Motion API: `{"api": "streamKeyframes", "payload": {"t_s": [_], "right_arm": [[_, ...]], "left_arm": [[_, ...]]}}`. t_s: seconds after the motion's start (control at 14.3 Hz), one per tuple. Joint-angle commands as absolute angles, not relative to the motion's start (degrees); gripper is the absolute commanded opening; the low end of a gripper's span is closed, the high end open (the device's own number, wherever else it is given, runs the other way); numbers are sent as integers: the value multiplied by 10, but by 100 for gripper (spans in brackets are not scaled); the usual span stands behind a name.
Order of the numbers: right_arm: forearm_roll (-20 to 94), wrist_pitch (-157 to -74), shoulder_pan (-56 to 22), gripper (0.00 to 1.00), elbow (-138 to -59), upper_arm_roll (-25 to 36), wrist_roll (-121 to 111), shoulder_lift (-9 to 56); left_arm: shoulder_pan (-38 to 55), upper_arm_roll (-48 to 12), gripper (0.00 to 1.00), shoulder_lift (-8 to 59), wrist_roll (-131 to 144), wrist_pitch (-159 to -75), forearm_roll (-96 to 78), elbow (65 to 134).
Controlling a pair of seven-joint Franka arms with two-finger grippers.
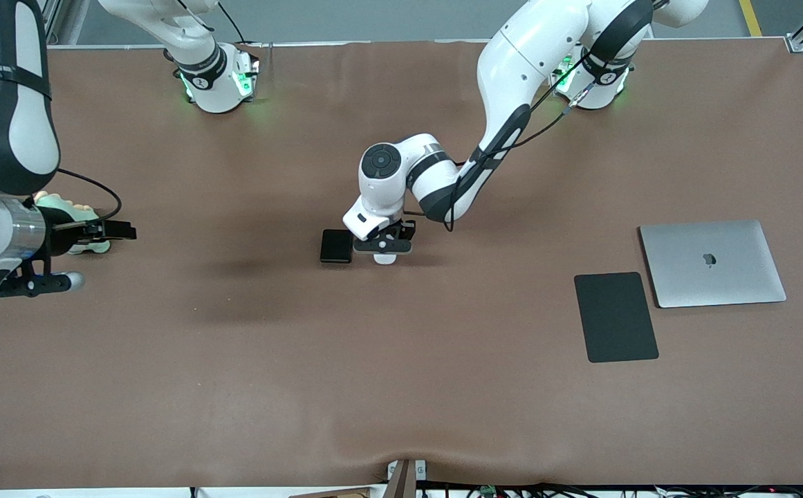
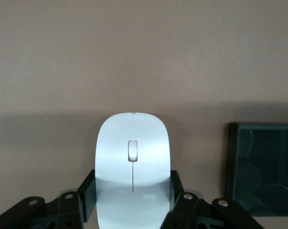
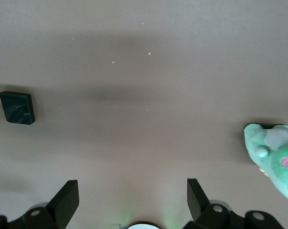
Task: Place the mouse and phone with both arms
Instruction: 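Grasp the white mouse with the left gripper while the right gripper reaches the phone, then carry the mouse over the mouse pad while the right gripper grasps the phone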
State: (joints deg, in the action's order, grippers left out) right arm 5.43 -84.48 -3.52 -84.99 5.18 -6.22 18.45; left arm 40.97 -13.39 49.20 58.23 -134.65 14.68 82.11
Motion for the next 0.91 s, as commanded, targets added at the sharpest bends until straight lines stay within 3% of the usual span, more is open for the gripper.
{"api": "streamKeyframes", "payload": {"t_s": [0.0, 0.28, 0.56, 0.84], "right_arm": [[64, -844, -51, 100, -860, 53, -35, 190], [77, -884, -83, 100, -913, 52, 39, 176], [110, -1016, -126, 100, -1046, 52, 58, 124], [125, -1077, -170, 100, -1085, 52, 93, 124]], "left_arm": [[382, -133, 16, 448, 600, -1319, 161, 824], [288, -159, 16, 422, 581, -1298, 150, 824], [189, -176, 17, 414, 495, -1251, 149, 827], [85, -176, 21, 414, 348, -1226, 149, 828]]}}
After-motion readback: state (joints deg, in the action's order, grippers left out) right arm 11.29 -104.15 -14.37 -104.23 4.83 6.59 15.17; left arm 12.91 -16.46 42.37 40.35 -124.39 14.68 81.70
